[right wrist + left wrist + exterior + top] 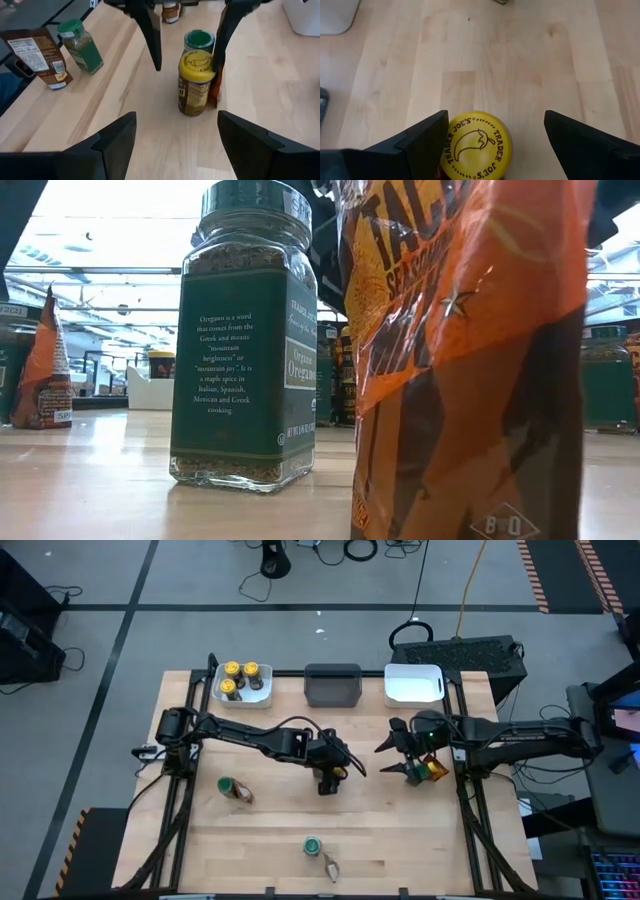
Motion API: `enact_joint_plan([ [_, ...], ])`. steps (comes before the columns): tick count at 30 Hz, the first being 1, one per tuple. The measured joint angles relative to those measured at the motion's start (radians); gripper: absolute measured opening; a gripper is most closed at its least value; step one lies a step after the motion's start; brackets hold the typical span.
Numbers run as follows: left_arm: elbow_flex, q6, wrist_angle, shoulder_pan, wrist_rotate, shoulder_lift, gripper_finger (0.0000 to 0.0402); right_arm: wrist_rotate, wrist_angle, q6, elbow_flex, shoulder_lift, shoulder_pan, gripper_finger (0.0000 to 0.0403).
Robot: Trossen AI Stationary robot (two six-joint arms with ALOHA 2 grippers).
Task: Sort spices by type
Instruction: Put the yellow seasoning bottle into the left white bin
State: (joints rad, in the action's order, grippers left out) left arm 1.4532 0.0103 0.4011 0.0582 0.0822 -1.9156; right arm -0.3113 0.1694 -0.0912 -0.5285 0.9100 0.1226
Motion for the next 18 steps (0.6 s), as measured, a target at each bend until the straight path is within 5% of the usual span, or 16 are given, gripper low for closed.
enact_joint_plan([
  [18, 0.000, 0.051, 0.035, -0.025, 0.004, -0.005, 0.0333, 0.000, -0.026, -0.003, 0.000, 0.043, 0.000, 0.0263],
])
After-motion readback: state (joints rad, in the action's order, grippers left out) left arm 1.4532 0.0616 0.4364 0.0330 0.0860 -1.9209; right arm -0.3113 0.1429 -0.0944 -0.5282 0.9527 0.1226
